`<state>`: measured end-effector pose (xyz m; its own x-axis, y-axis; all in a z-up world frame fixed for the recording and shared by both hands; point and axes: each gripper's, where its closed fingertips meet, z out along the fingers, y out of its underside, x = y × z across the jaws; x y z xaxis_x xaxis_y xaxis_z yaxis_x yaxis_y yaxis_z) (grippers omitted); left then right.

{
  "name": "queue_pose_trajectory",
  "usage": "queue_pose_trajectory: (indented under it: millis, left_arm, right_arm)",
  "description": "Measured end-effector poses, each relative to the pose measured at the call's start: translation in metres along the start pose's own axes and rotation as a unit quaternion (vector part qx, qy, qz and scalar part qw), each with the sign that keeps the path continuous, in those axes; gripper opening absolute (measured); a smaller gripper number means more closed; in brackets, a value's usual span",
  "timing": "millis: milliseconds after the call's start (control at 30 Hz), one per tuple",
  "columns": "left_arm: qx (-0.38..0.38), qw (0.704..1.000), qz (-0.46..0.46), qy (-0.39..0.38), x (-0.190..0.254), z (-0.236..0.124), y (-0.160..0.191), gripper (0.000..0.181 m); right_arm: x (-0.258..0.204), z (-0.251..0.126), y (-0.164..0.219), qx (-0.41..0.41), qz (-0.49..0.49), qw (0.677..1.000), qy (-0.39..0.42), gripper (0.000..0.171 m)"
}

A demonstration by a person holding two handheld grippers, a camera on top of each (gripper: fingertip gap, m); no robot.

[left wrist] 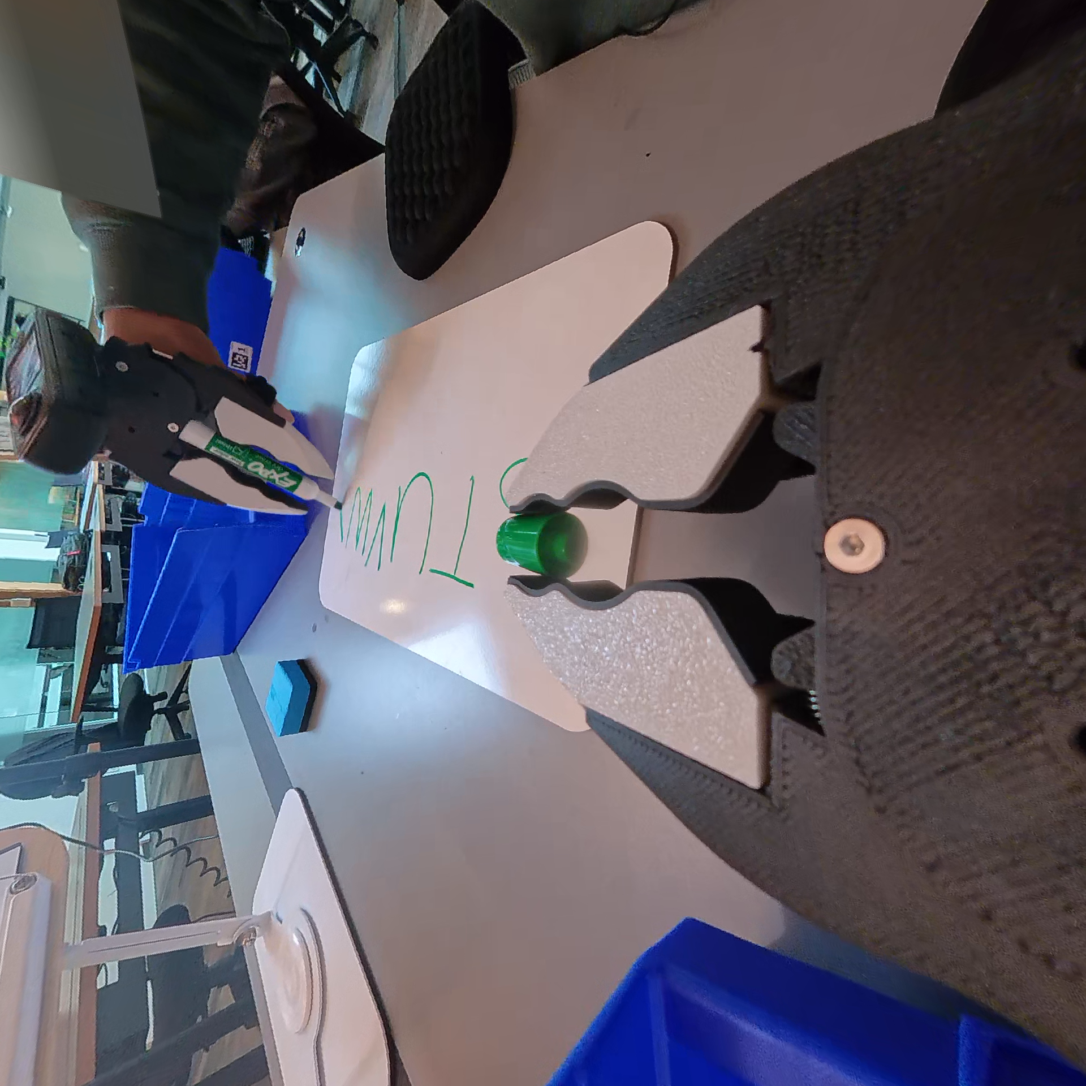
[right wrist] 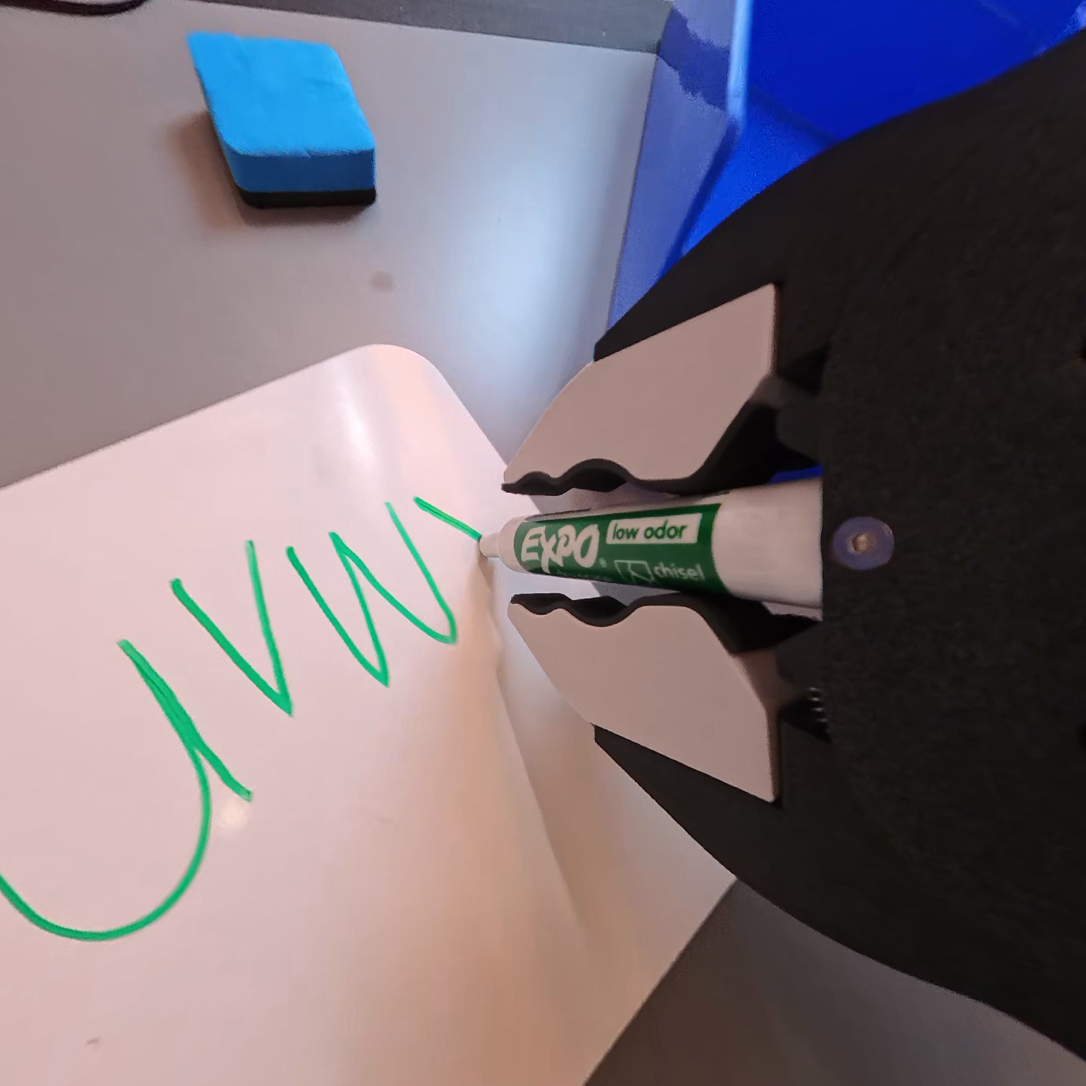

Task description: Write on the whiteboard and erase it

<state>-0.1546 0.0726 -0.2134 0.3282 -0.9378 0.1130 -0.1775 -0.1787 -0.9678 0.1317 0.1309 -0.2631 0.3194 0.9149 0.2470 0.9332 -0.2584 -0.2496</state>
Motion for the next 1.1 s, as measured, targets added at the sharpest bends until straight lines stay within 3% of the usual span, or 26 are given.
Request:
queue_pose_trajectory:
  millis: [267,733,1100]
  left_arm:
    - [-0.001,1.000,0.001,-0.001,-0.001,0.000,0.000,0.020]
    - [0.001,1.000,-0.003,0.000,-0.003,-0.001,0.000,0.020]
    - [-0.001,1.000,0.004,0.000,-0.002,-0.001,0.000,0.020]
  right_arm:
    - [-0.009,-0.007,0.016,-0.007,0.008,1.000,0.005,0.033]
    - [0.030,0.008,0.002,-0.007,0.025,0.999,0.034,0.033]
    - [-0.015,-0.001,-0.010,0.004,0.004,1.000,-0.015,0.033]
